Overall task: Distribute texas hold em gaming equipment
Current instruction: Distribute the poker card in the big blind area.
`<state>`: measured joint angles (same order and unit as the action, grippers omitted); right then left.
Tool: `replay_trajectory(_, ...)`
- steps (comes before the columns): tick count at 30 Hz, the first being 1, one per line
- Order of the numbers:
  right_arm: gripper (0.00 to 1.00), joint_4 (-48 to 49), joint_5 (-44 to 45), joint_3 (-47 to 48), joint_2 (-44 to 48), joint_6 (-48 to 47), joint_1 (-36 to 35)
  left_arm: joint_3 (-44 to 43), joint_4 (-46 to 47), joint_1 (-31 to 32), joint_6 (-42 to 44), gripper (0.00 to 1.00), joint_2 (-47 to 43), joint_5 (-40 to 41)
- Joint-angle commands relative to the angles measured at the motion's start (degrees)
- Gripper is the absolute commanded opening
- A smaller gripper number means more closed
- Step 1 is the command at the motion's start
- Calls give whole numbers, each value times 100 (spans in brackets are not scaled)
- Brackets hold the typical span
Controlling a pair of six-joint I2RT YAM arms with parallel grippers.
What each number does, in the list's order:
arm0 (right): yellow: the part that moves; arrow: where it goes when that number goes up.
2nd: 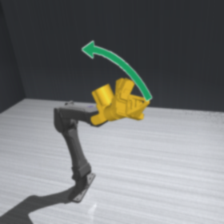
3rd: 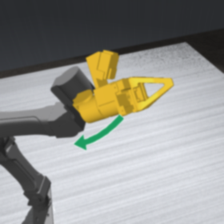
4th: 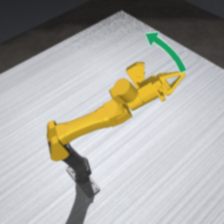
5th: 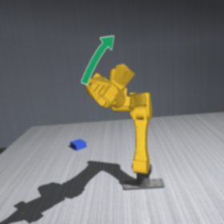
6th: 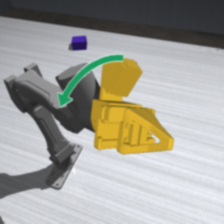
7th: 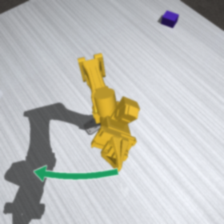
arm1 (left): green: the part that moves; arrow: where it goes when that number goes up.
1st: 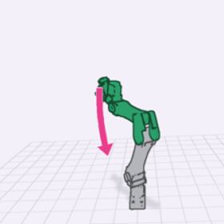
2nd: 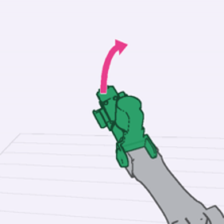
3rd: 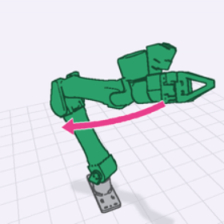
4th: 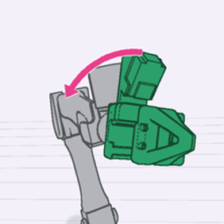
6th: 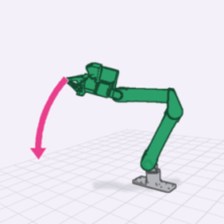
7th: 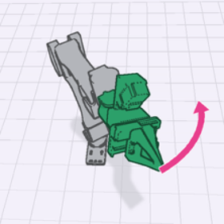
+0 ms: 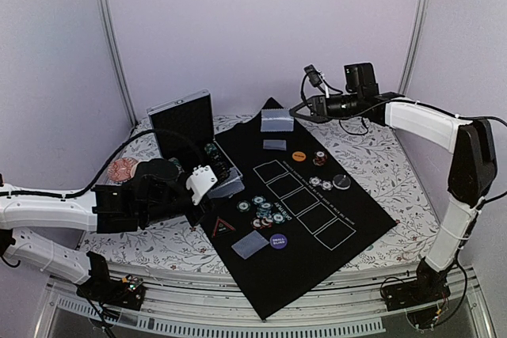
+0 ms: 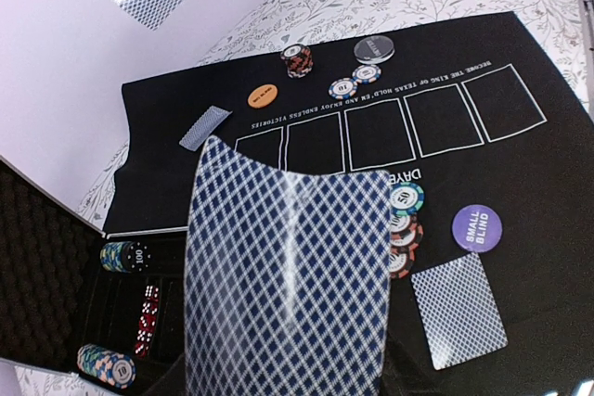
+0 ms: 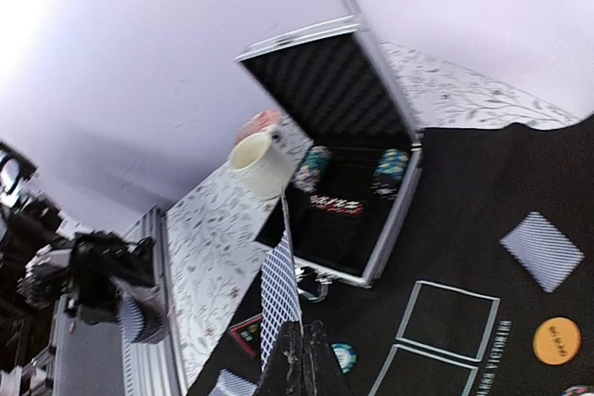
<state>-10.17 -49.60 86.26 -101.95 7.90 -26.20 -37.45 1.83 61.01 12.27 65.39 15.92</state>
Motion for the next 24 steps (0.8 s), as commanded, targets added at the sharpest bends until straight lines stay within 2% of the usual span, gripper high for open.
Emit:
replay_trajectory(1,2,396,639,667,-1133,515,604,-78,122,46,-45,42,-52,29)
replay_trajectory(4,2,128,707,1583,-2140,548,780,-79,75,45,-65,42,-69,51)
replay_trajectory(8,2,-571,704,3261,-3678,268,830,-69,60,34,-53,42,-63,73)
replay_trajectory(11,2,-634,632,4067,-4498,410,852,-78,71,19,-34,42,-21,79)
replay_trajectory(17,2,127,578,4202,-5021,872,862,-155,81,12,6,42,124,52)
replay_trajectory(24,1,54,789,4402,-5321,860,867,-192,81,1,36,42,202,51)
